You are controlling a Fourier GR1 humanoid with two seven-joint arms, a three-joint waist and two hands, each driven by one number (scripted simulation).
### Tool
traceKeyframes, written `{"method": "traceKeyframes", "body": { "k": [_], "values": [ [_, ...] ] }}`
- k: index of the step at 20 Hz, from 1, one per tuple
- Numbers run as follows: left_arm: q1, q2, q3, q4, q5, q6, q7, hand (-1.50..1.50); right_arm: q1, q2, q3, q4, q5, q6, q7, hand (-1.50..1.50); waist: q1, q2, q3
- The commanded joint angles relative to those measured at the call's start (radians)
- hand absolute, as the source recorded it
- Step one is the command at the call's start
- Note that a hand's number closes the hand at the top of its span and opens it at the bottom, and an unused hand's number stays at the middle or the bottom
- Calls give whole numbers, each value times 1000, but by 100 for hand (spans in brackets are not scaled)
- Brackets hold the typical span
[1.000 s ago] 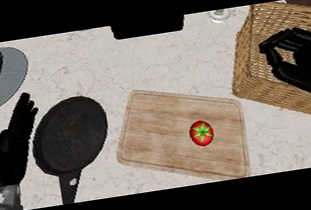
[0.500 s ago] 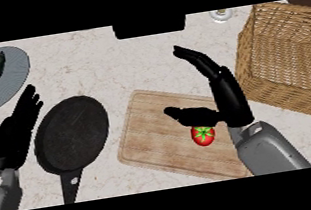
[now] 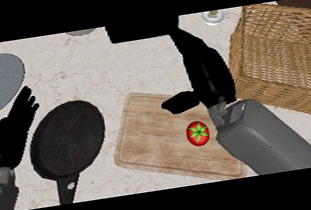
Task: Pick the tomato from the cutting board and place it in the basket
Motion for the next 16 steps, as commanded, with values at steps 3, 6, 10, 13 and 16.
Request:
{"method": "traceKeyframes", "body": {
  "k": [3, 6, 10, 13, 16],
  "values": [
    [-19, 4, 25, 30, 8, -2, 2, 0, -162, -103, -60, -81, 61, 323, 408, -150, -22, -3, 3],
    [-33, 6, 35, 39, 14, -24, -13, 0, -253, -61, -90, -147, -31, 513, 575, -150, -1, 4, 6],
    [-26, -37, -5, 16, -19, 21, 7, 0, -217, -68, -159, -200, -244, 675, 631, -150, -8, 2, 7],
    [-44, -2, 26, 20, 7, -18, 18, 0, -204, -104, -207, -249, -354, 730, 668, -150, -10, 4, 7],
    [3, -16, 31, 41, -9, -21, -41, 0, -109, -117, -226, -397, -415, 695, 721, -150, -7, 6, 8]
  ]
}}
